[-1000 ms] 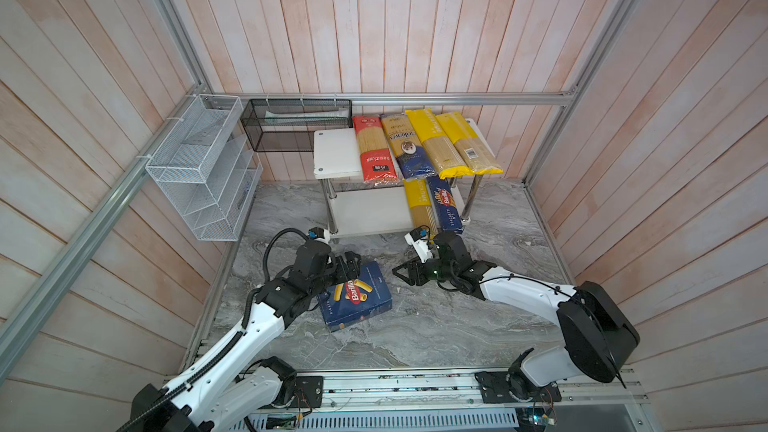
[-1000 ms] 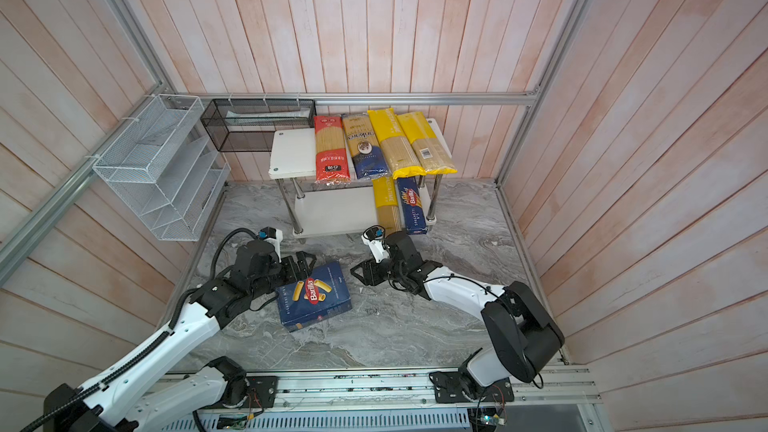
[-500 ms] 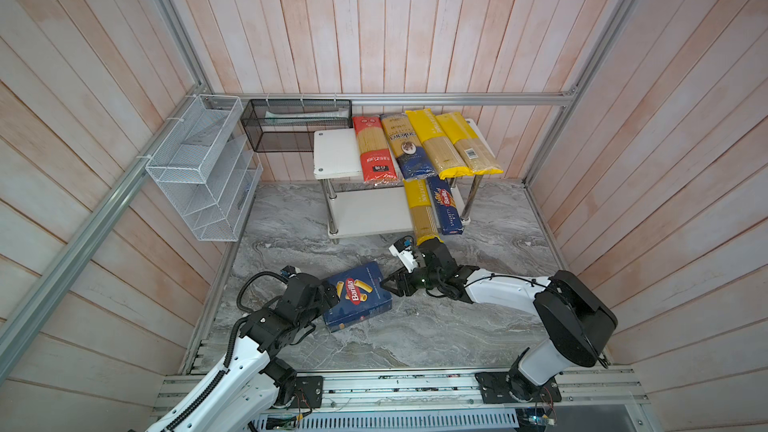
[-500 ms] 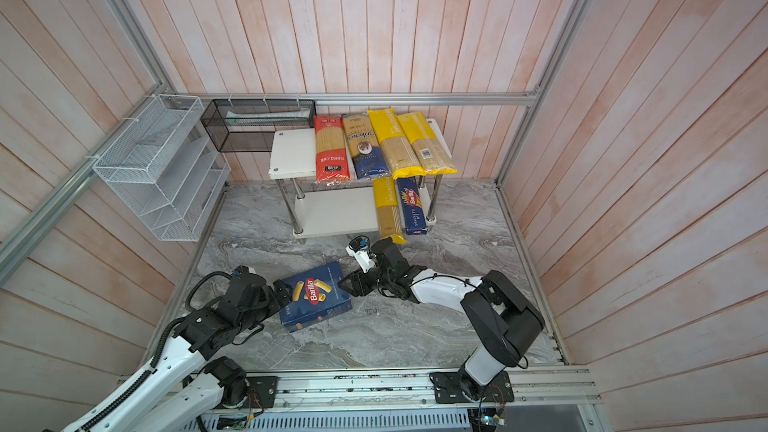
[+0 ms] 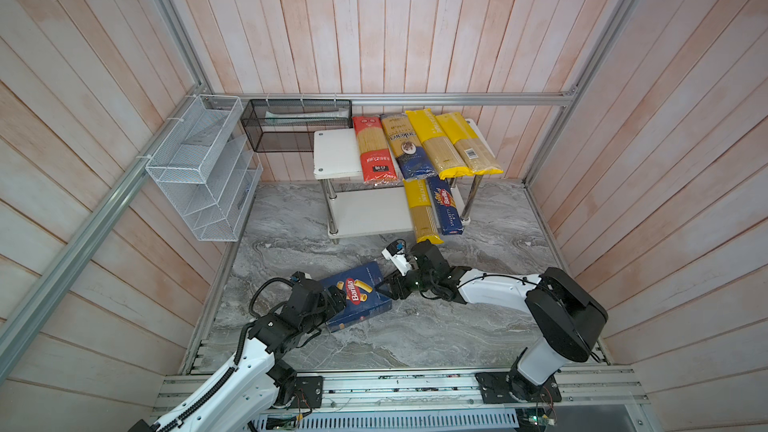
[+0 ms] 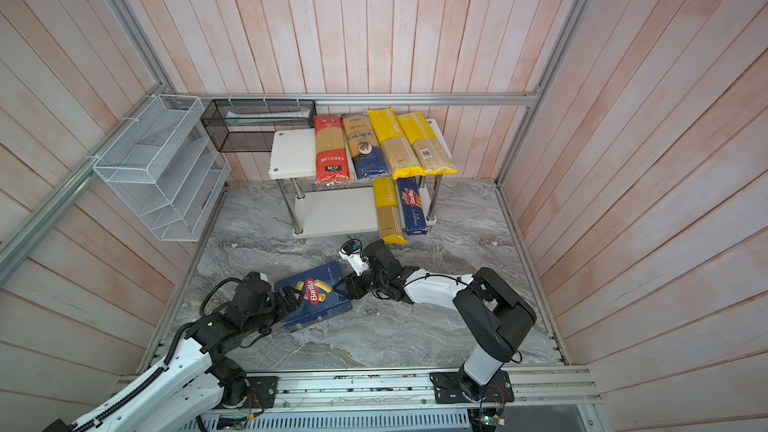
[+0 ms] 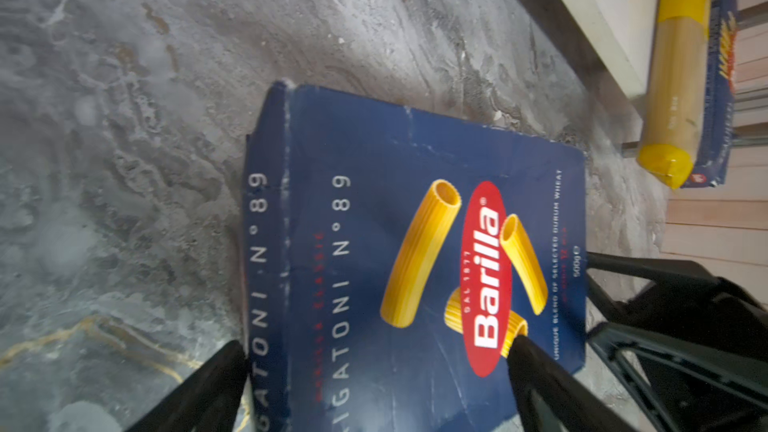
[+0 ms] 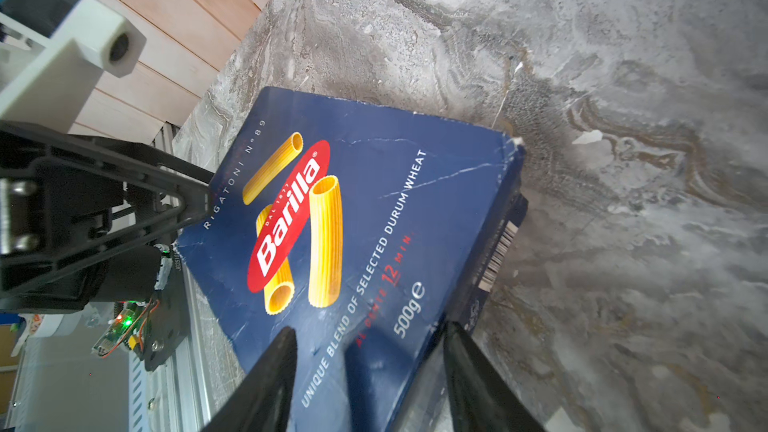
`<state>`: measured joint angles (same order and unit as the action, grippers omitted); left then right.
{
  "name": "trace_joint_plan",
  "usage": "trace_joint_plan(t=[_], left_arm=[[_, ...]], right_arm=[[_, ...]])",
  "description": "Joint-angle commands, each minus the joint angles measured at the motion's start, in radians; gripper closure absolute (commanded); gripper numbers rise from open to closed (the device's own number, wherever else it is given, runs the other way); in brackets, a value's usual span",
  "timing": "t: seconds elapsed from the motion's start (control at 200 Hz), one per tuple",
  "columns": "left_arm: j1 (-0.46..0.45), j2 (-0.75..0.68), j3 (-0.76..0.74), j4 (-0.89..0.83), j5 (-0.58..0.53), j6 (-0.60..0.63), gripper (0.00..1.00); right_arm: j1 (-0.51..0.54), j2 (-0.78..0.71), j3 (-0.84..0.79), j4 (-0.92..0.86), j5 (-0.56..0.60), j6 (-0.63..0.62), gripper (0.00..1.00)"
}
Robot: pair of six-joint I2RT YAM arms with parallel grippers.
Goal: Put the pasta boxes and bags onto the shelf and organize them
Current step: 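Lift the rigatoni box with both grippers and carry it toward the lower shelf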
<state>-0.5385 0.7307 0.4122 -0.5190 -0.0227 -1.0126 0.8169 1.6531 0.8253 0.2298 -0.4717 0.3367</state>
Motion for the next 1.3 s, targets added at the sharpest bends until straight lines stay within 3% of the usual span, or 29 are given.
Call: trace_joint_plan(t=[0.0, 0.35, 0.695, 1.295], left_arm=[[-0.008, 0.021, 0.006, 0.055, 0.015, 0.03, 0.0], [-0.009, 0.063, 0.018, 0.128, 0.024, 0.106, 0.0], [-0.034, 0.115, 0.012, 0.335, 0.126, 0.154, 0.0], [-0.052, 0.329, 0.244, 0.545, 0.171, 0.366, 0.0]], right_arm=[[0.01, 0.021, 0.016, -0.036, 0.052, -0.009, 0.44], [0.021, 0.047, 0.004, -0.022, 0.028, 0.019, 0.46], [0.036, 0.002, -0.013, 0.08, -0.014, 0.055, 0.51], [0.026, -0.111, 0.029, 0.153, 0.072, 0.064, 0.61]])
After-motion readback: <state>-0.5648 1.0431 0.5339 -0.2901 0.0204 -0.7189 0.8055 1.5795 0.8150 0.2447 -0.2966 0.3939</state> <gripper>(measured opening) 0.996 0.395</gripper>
